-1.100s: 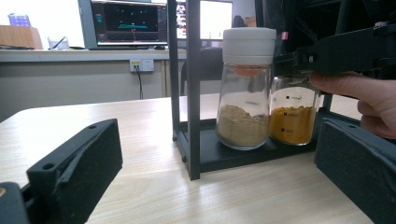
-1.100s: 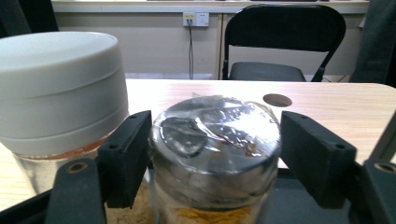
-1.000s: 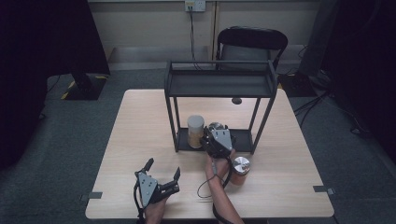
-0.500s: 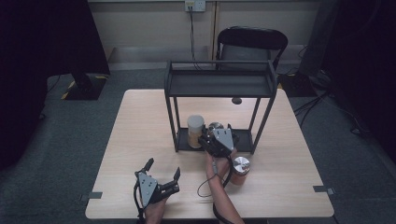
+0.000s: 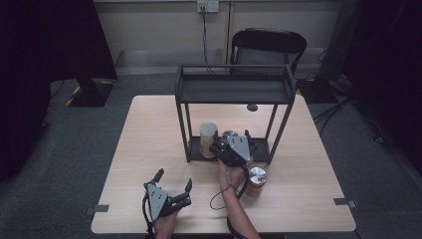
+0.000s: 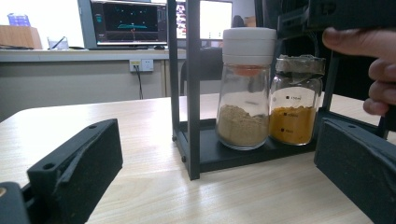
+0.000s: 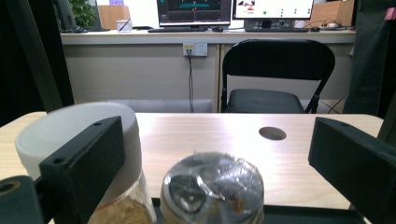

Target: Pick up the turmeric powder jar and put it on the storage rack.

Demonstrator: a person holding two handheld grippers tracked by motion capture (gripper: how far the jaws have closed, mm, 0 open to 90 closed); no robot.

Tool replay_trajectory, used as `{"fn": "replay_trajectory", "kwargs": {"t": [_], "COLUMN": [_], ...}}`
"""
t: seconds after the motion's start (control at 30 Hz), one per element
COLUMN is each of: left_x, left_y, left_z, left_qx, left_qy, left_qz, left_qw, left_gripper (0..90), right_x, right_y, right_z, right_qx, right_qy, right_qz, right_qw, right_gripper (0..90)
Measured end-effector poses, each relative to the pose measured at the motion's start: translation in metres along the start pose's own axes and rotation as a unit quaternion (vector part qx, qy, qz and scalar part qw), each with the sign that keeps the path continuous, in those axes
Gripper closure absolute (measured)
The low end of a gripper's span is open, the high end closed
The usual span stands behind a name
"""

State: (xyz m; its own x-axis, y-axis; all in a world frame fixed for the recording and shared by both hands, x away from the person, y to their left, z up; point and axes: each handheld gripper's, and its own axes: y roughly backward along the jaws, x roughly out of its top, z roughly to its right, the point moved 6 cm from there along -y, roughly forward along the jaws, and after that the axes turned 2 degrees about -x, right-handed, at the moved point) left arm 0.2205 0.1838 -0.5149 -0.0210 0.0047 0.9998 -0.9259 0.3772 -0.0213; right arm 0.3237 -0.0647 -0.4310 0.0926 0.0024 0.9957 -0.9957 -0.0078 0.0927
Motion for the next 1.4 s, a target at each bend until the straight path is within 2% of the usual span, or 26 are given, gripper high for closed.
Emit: {"fn": "replay_trajectory", "kwargs": {"t": [0.57, 0.8, 1.23, 1.4], "left_x": [0.0, 0.0, 0.0, 0.0], "left_y": [0.0, 0.0, 0.0, 0.0], "left_z": [0.0, 0.0, 0.0, 0.0], "left_qx": [0.0, 0.0, 0.001, 0.002], "left_qy": [0.0, 0.0, 0.0, 0.0], "left_qz": [0.0, 0.0, 0.0, -0.001], "left_qw": [1.0, 1.0, 1.0, 1.0], "left_gripper": [0.5, 0.5, 0.5, 0.5], "right_x": [0.017, 0.022, 0.035, 0.04], "right_y": [0.015, 0.02, 0.038, 0.048], "right_z": [0.004, 0.006, 0.018, 0.025], "right_qx": [0.021, 0.024, 0.057, 0.062], "right_qy": [-0.006, 0.003, 0.004, 0.0], "right_qz": [0.035, 0.035, 0.047, 0.056], "right_qw": [0.9992, 0.9991, 0.9973, 0.9965], "right_gripper": [0.3, 0.0, 0.0, 0.0]}}
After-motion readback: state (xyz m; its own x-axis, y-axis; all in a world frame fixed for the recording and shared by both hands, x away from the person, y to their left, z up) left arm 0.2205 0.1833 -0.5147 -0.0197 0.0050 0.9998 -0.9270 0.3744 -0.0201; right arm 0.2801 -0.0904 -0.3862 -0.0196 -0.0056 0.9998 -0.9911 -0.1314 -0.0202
